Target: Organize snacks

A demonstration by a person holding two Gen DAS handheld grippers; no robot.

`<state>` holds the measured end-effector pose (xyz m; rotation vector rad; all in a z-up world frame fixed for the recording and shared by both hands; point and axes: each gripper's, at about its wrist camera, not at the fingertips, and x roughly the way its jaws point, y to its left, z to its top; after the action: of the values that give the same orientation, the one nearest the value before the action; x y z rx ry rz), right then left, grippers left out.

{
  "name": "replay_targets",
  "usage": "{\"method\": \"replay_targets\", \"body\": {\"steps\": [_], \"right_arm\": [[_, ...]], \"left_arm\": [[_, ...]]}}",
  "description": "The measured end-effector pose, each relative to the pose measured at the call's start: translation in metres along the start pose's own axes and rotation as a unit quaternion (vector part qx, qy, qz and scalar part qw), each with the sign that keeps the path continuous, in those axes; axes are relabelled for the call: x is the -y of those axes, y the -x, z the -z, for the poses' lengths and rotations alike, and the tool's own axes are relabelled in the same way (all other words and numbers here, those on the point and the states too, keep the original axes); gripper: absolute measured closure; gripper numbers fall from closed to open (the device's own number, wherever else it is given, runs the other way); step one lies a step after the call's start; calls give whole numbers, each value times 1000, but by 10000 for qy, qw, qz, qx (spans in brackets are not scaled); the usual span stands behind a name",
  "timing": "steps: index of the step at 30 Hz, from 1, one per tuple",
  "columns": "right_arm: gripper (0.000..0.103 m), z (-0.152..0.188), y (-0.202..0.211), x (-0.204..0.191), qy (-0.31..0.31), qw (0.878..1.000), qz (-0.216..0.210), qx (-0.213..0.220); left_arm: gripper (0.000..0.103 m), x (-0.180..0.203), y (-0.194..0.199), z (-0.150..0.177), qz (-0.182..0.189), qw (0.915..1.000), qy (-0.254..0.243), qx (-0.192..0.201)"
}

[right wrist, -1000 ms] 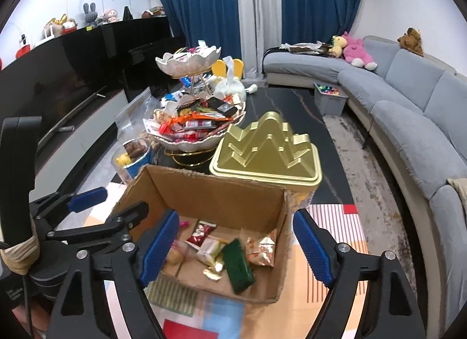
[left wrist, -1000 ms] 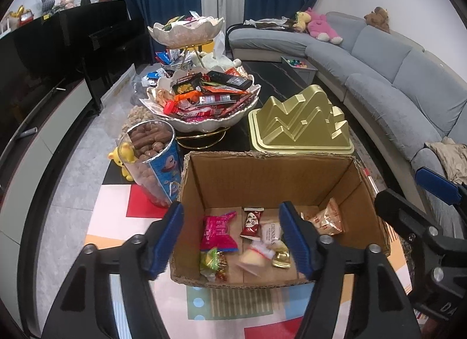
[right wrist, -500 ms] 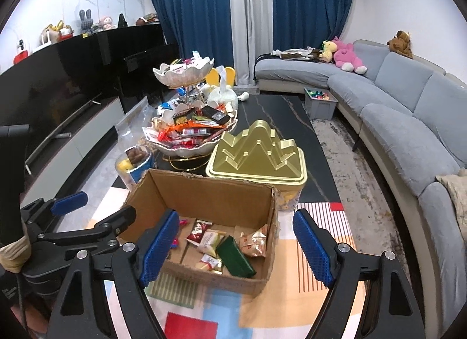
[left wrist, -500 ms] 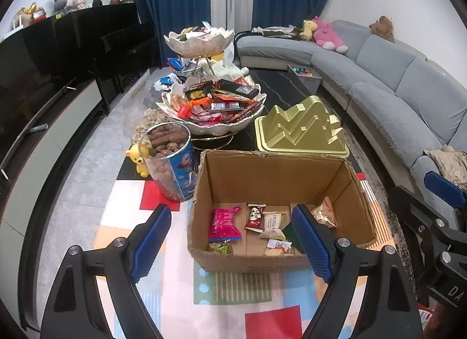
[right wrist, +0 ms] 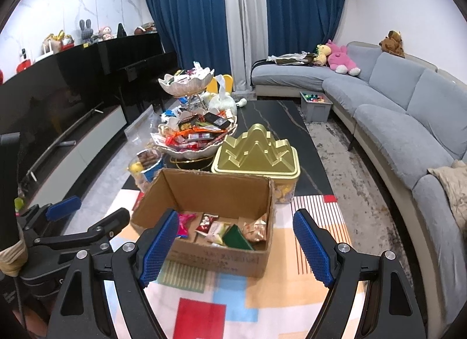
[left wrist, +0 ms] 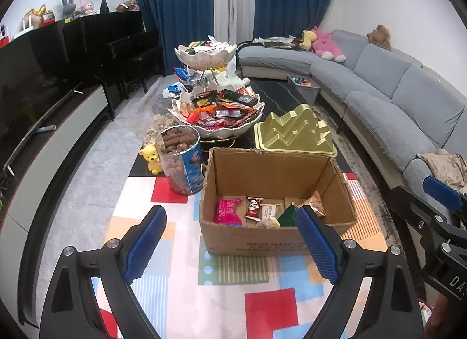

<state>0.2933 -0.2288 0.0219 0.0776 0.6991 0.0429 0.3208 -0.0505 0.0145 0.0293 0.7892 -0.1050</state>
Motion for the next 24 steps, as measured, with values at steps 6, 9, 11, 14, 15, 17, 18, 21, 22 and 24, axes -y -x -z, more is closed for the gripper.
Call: {"method": "replay_targets", "body": {"steps": [6, 9, 11, 14, 15, 17, 18, 21, 22, 24], "right_arm": [[22, 13, 21, -4, 52, 10000, 28, 58], [22, 22, 31, -4, 43, 10000, 39, 65], [22, 28, 36, -4, 52, 10000, 40, 64], [22, 39, 42, -6, 108, 9999, 65, 42], [22, 42, 44, -6, 109, 9999, 63, 32], [22, 49, 48, -6, 113, 9999, 69, 7], [22, 53, 51, -6, 119, 9999, 80, -4], [22, 63, 58, -7, 140, 9998, 101, -22], [22, 68, 60, -7, 145, 9998, 108, -30], [22, 74, 63, -7, 150, 9998, 121, -45]], "left_arm": [[10, -1, 21, 15, -30, 10000, -24, 23], [10, 0, 32, 26, -46, 10000, -49, -10], [10, 0, 38, 34, -63, 10000, -68, -28], [10, 1, 43, 44, -95, 9999, -99, -75], [10, 1, 46, 48, -97, 9999, -106, -94], [10, 1, 50, 57, -111, 9998, -117, -116], [10, 0, 53, 63, -128, 9998, -123, -123], [10, 0, 60, 77, -161, 9997, -113, -133], [10, -1, 61, 81, -167, 9997, -117, -138], [10, -1, 66, 92, -204, 9996, -129, -146]]}}
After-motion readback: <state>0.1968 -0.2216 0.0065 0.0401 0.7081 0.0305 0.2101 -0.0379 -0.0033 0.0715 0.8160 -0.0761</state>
